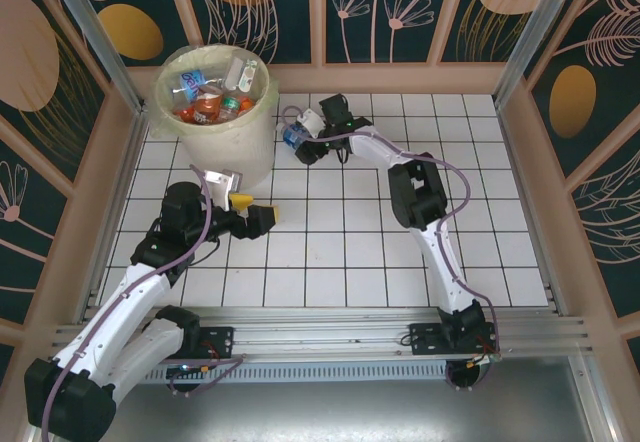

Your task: Put the plastic bottles in the bin

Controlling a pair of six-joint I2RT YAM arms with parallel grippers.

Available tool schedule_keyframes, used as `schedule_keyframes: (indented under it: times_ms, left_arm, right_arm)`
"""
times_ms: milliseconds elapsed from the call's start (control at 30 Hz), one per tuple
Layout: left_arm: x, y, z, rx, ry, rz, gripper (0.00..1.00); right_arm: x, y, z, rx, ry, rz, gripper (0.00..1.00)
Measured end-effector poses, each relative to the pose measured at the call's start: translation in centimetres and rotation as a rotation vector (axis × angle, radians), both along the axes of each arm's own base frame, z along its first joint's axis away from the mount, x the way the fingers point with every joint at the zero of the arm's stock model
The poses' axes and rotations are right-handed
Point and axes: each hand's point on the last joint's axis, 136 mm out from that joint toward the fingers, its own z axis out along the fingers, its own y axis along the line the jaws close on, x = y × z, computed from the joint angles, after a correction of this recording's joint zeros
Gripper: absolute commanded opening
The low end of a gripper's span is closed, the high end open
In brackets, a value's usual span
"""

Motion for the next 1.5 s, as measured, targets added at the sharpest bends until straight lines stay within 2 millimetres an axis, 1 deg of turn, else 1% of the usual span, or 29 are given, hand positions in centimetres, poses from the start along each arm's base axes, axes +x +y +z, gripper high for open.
schedule_keyframes:
  times_ms: [133,200,267,333,400,533,600,700,800,900,967,1033,1100,1267,1367,1467,1500]
  left_arm:
    - [0.0,0.0,0.0,0.000,0.000,0.000,0.99]
    - [0.0,0.0,0.0,0.000,0.000,0.000,0.99]
    - [0.0,0.0,0.1,-0.001,-0.002,0.000,0.99]
    - [-0.1,0.0,0.2,-0.003,-0.007,0.000,0.99]
    - [-0.1,0.0,0.4,-0.005,-0.012,0.000,0.98]
    - [-0.3,0.1,0.8,-0.027,-0.003,0.011,0.99]
    - [-0.2,0.1,1.1,-0.055,0.003,0.023,0.99]
    - [-0.2,-0.1,1.4,-0.114,0.018,0.042,0.99]
    - [-0.1,-0.7,1.1,-0.150,0.050,0.056,0.99]
    - [0.0,-1.4,1.1,-0.196,0.071,0.067,0.99]
    - [0.3,-1.9,1.1,-0.234,0.089,0.080,0.99]
    - [0.6,-2.3,1.1,-0.269,0.106,0.094,0.99]
    - [0.9,-2.9,1.1,-0.318,0.122,0.101,0.99]
    - [1.6,-4.3,0.1,-0.400,0.184,0.111,0.99]
    - [2.1,-5.1,0.8,-0.456,0.184,0.107,0.99]
    - [2.7,-6.0,1.4,-0.498,0.182,0.091,0.99]
    - [2.8,-6.3,1.6,-0.505,0.182,0.085,0.99]
  right_arm:
    - [-0.3,-0.2,-1.6,-0.021,0.029,-0.003,0.76]
    - [-0.4,-0.4,-2.0,-0.029,0.037,-0.005,0.71]
    - [-0.3,-0.4,-2.0,-0.031,0.037,-0.007,0.67]
    - [-0.3,-0.3,-2.0,-0.027,0.040,-0.012,0.66]
    - [-0.3,-0.3,-1.9,-0.021,0.041,-0.016,0.61]
    - [-0.4,-0.2,-2.0,-0.003,0.043,-0.021,0.60]
    - [-1.0,-0.3,-1.9,0.009,0.058,-0.027,0.60]
    - [-2.6,-1.1,-1.7,0.028,0.100,-0.046,0.60]
    - [-4.0,-2.4,-0.9,0.055,0.139,-0.100,0.60]
    - [-5.2,-4.3,0.6,0.100,0.160,-0.168,0.60]
    - [-6.4,-5.8,2.0,0.141,0.171,-0.218,0.60]
    - [-7.6,-7.1,3.8,0.193,0.178,-0.254,0.60]
    - [-9.3,-7.9,5.8,0.261,0.185,-0.271,0.60]
    - [-14.6,-8.1,11.6,0.453,0.217,-0.242,0.60]
    - [-17.6,-8.2,14.8,0.561,0.240,-0.208,0.60]
    - [-20.1,-7.8,17.1,0.629,0.259,-0.160,0.60]
    - [-20.8,-7.6,17.6,0.642,0.268,-0.143,0.60]
